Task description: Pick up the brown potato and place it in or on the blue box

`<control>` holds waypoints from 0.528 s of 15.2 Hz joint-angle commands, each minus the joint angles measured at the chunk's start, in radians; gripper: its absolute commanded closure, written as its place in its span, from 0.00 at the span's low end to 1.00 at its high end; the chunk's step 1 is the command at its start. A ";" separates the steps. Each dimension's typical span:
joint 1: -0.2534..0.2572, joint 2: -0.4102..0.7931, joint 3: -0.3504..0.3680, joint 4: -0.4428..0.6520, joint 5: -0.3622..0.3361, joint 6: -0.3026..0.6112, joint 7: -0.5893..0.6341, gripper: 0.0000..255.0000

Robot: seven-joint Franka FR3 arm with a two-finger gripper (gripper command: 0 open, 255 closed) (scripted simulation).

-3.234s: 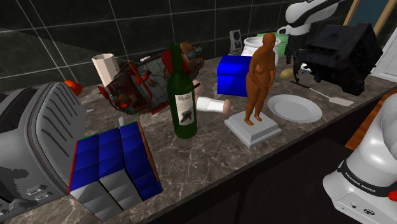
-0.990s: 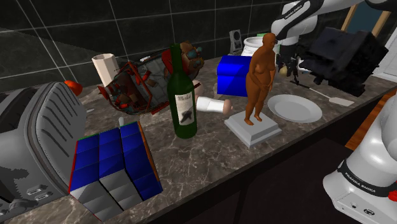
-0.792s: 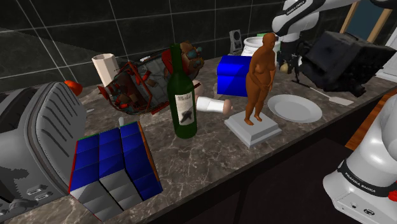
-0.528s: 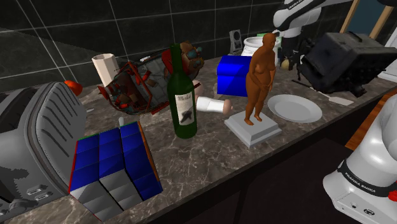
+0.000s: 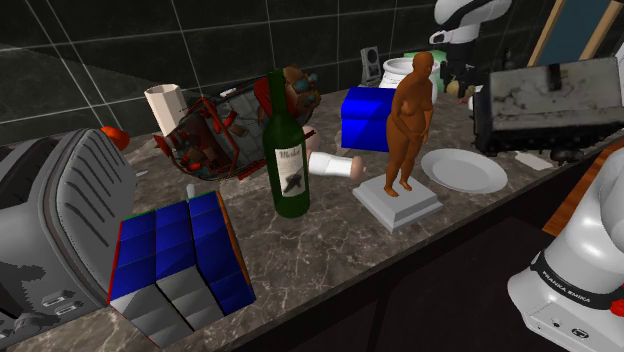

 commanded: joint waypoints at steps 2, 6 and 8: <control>0.004 -0.012 0.000 0.029 -0.007 -0.038 0.004 1.00; 0.006 -0.021 0.000 0.074 -0.013 -0.091 0.003 1.00; 0.006 -0.024 0.000 0.099 -0.014 -0.117 0.002 1.00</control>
